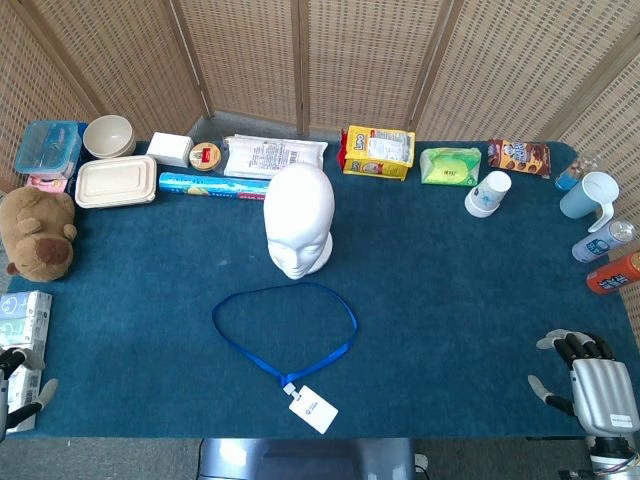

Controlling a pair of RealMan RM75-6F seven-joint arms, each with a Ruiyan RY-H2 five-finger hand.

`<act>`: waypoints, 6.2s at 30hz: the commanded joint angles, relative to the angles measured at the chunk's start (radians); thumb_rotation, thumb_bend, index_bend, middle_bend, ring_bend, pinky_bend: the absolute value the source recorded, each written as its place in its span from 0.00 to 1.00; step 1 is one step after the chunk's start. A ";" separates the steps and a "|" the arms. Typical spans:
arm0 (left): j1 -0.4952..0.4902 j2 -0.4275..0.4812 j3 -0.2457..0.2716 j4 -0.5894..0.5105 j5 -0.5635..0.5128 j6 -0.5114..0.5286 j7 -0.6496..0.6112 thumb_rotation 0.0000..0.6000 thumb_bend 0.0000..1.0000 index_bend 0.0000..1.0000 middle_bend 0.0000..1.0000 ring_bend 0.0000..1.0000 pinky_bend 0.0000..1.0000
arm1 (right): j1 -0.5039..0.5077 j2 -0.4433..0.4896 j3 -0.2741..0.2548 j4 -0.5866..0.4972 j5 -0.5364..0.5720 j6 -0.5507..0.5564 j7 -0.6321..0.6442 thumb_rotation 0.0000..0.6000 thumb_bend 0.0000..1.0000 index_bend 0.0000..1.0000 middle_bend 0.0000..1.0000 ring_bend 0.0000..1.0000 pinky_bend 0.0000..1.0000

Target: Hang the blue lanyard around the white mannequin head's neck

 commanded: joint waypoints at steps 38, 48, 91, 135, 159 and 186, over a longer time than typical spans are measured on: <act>-0.171 -0.019 -0.091 0.014 -0.060 -0.200 0.010 1.00 0.23 0.53 0.50 0.41 0.21 | 0.247 -0.185 0.156 -0.351 0.270 -0.240 -0.549 0.94 0.25 0.36 0.87 1.00 0.99; -0.255 -0.034 -0.130 0.012 -0.096 -0.281 0.089 1.00 0.22 0.53 0.50 0.41 0.21 | 0.348 -0.359 0.195 -0.287 0.371 -0.278 -0.643 0.93 0.25 0.48 0.99 1.00 1.00; -0.313 -0.048 -0.119 0.028 -0.190 -0.302 0.109 1.00 0.22 0.53 0.50 0.41 0.21 | 0.678 -0.744 0.333 0.041 0.822 -0.315 -0.847 0.93 0.25 0.48 0.99 1.00 1.00; -0.329 -0.056 -0.101 0.060 -0.225 -0.313 0.065 1.00 0.22 0.53 0.50 0.41 0.21 | 0.810 -0.813 0.367 0.239 0.987 -0.321 -0.857 0.93 0.29 0.48 0.99 1.00 1.00; -0.330 -0.062 -0.094 0.068 -0.228 -0.308 0.056 1.00 0.22 0.53 0.50 0.41 0.21 | 0.829 -0.801 0.358 0.234 1.035 -0.296 -0.888 0.93 0.41 0.49 0.99 1.00 1.00; -0.325 -0.065 -0.086 0.087 -0.228 -0.309 0.017 1.00 0.22 0.53 0.50 0.41 0.21 | 0.867 -0.815 0.354 0.247 1.079 -0.297 -0.920 0.93 0.43 0.51 0.99 1.00 1.00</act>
